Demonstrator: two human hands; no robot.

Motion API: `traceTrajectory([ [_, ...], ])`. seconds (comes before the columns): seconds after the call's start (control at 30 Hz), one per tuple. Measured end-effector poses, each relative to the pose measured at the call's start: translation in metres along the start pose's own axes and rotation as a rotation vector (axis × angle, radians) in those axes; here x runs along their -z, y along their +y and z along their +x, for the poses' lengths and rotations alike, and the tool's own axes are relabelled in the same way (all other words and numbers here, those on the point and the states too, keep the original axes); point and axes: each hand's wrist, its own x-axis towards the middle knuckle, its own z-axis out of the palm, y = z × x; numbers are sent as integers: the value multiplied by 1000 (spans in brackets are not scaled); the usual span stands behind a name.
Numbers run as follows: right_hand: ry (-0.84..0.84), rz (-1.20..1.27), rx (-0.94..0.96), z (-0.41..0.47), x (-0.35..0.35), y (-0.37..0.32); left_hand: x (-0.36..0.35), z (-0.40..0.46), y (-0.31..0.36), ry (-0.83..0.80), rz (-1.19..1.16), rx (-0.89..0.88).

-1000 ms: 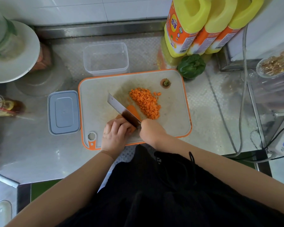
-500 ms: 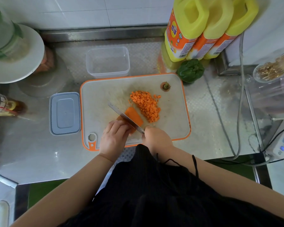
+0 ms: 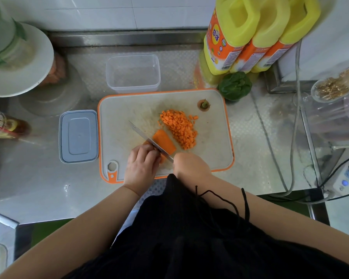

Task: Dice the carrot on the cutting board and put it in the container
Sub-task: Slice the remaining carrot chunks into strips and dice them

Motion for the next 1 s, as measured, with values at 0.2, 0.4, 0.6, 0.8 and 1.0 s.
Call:
traceTrajectory([
  [0.2, 51, -16, 16, 4, 7, -17, -13, -6, -8, 37, -7, -39],
  [0.4, 68, 22, 56, 22, 10, -28, -10, -4, -5, 46, 19, -65],
  [0.6, -7, -15, -23, 8, 4, -2, -10, -5, -5, 63, 5, -42],
  [0.8, -24, 1, -62, 10, -9, 6, -9, -4, -7, 52, -8, -74],
  [1.0, 17, 17, -41, 19, -13, -5, -11, -4, -8, 56, -1, -82],
])
